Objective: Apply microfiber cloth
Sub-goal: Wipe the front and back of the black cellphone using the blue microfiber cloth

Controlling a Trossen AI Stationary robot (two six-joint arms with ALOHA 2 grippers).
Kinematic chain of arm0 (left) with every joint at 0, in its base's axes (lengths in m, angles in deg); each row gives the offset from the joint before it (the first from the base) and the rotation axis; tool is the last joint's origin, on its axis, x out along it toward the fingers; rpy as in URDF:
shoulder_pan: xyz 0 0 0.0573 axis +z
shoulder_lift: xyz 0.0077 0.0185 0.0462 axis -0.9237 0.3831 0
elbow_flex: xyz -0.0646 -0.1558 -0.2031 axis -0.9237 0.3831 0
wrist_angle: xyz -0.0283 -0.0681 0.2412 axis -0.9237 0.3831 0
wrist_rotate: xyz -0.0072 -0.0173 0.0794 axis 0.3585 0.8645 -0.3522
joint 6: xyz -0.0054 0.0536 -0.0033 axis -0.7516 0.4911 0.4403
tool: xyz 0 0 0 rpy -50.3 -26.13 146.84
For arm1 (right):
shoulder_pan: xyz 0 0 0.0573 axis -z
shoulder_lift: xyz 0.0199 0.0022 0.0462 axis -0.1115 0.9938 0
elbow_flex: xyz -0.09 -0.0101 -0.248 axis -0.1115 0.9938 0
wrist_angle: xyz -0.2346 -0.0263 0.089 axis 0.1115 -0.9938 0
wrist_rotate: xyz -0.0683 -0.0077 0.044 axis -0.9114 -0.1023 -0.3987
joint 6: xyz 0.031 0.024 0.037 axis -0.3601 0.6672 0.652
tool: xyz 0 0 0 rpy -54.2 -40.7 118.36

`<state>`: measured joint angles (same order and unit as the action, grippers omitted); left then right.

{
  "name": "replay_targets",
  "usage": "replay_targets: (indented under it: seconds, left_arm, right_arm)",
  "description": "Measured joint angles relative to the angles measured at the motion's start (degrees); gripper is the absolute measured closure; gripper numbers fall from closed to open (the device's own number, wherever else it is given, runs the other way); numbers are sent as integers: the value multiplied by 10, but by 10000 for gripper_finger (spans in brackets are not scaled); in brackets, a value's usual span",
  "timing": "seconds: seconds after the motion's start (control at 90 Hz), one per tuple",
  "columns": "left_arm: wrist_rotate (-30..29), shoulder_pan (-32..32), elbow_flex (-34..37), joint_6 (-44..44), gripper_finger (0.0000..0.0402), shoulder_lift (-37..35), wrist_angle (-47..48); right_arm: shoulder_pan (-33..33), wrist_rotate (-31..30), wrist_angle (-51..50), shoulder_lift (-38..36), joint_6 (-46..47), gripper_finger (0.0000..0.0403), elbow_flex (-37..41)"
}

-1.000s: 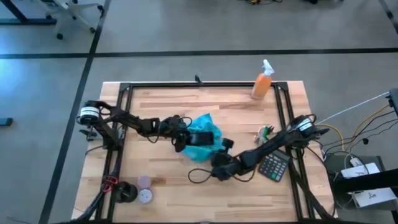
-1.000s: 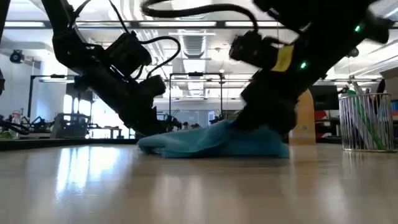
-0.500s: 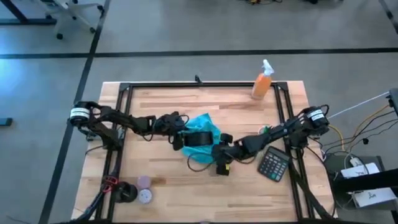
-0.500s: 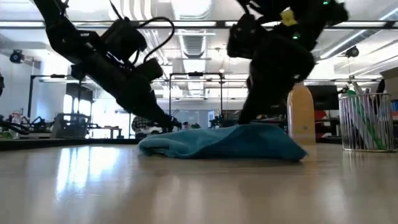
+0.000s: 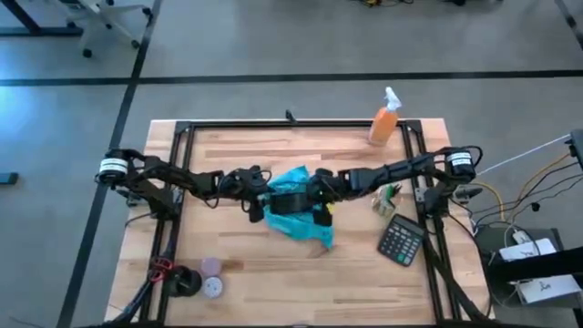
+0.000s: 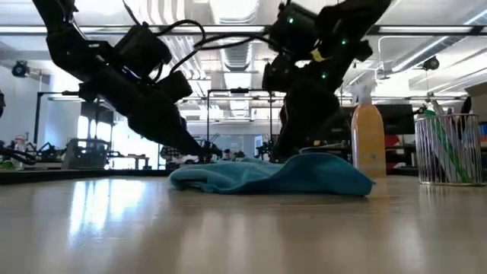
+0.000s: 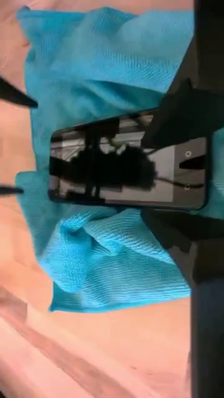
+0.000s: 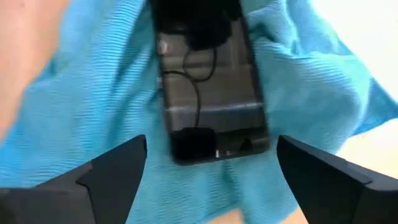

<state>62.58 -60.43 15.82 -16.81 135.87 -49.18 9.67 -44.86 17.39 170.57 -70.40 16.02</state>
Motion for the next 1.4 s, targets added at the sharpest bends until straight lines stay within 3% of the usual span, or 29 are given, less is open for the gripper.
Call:
replay_targets:
  seconds: [0.256, 0.389, 0.844, 1.4]
  left_arm:
    - [47, -4, 0, -1, 85, 17, -3]
    - [46, -6, 0, -8, 51, 50, -11]
    - [44, -6, -2, -13, 51, 121, -28]
    - [32, -14, -2, -56, 53, 89, -3]
  right_arm:
    - [21, 43, 22, 63, -39, 62, -17]
    - [21, 34, 15, 73, -62, 62, -30]
    - [31, 36, 16, 109, -100, 61, -49]
    - [43, 45, -99, 86, -100, 64, -107]
